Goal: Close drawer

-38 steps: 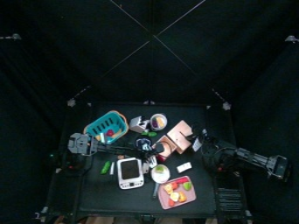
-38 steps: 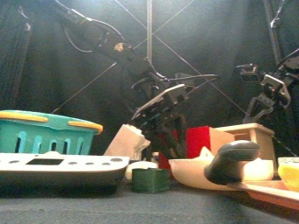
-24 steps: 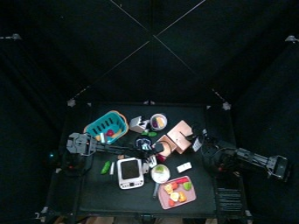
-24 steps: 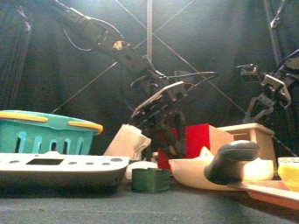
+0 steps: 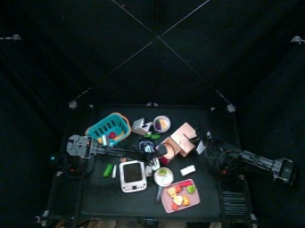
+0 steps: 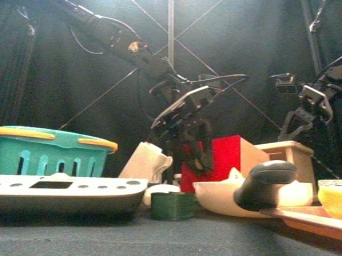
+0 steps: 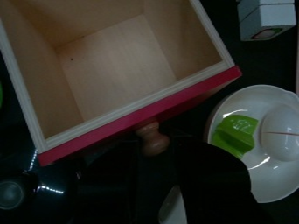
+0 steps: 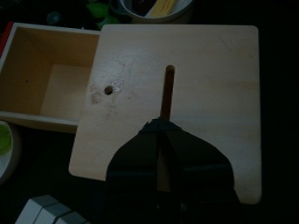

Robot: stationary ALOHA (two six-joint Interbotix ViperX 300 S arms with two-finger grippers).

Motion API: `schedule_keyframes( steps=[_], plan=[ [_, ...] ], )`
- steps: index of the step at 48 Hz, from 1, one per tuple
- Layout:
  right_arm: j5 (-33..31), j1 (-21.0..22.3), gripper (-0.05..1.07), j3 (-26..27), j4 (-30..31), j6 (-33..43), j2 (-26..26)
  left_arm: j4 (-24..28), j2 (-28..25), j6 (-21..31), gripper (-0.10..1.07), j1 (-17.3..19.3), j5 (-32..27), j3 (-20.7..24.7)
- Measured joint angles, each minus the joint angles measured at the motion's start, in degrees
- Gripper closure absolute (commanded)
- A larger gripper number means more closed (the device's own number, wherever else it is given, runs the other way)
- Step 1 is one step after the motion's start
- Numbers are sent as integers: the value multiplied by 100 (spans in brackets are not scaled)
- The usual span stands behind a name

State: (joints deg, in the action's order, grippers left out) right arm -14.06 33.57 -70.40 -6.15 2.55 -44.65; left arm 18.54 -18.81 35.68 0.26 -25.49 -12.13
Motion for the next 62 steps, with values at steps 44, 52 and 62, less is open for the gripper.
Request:
schedule_keyframes(
  steps=[44,52,62],
  plan=[
    [9,0,99,-9,-9,-9,0,360,193,0,51,-193,-79,0],
    [18,0,99,-9,-9,-9,18,369,281,0,51,-211,-79,0],
    [26,0,99,0,-9,-9,70,369,290,9,51,-202,35,-9]
  ],
)
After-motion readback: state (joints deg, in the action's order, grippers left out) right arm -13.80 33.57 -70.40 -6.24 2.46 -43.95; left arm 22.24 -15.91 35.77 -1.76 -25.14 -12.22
